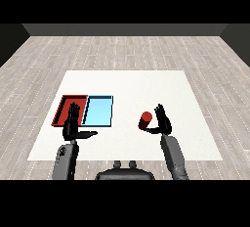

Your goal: Pick the red can and put it in the red box

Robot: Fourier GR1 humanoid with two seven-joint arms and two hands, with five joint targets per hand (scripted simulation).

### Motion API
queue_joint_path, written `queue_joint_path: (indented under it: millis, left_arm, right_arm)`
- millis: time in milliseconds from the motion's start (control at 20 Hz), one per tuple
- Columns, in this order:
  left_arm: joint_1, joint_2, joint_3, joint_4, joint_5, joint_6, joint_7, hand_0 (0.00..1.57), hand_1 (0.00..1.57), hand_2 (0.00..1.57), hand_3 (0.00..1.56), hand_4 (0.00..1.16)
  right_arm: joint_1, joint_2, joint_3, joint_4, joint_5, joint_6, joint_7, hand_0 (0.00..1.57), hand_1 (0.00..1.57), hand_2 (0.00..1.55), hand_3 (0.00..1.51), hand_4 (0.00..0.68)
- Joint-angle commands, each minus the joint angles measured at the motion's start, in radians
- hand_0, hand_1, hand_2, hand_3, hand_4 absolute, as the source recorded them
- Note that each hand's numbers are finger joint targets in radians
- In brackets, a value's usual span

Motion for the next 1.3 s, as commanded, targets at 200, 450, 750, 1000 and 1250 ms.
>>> queue_joint_path:
  millis: [200, 450, 750, 1000, 1250]
  left_arm:
    - [0.013, 0.002, 0.002, -0.022, 0.022, -0.019, 0.01, 0.0, 0.0, 0.0, 0.0, 0.0]
    - [0.008, -0.031, -0.032, -0.017, -0.004, 0.013, 0.001, 0.0, 0.0, 0.0, 0.0, 0.0]
    - [-0.001, -0.022, -0.019, -0.009, 0.002, 0.013, 0.017, 0.0, 0.0, 0.0, 0.0, 0.0]
    - [0.01, -0.013, -0.014, -0.023, -0.006, 0.013, 0.009, 0.0, 0.0, 0.0, 0.0, 0.0]
    - [-0.054, 0.015, 0.027, 0.051, 0.016, 0.001, 0.007, 0.0, 0.0, 0.0, 0.0, 0.0]
  right_arm:
    - [-0.044, 0.015, 0.018, 0.155, 0.004, -0.023, -0.1, 0.0, 0.0, 0.0, 0.0, 0.0]
    - [0.005, 0.015, 0.057, 0.038, -0.046, -0.052, -0.005, 0.0, 0.0, 0.0, 0.0, 0.0]
    - [-0.095, 0.015, 0.134, 0.155, -0.082, -0.104, -0.093, 0.0, 0.0, 0.0, 0.0, 0.0]
    - [-0.143, -0.009, 0.069, 0.158, -0.054, -0.08, 0.004, 0.0, 0.0, 0.0, 0.0, 0.0]
    - [-0.158, 0.015, 0.091, 0.217, -0.074, -0.122, -0.059, 0.0, 0.0, 0.0, 0.0, 0.0]
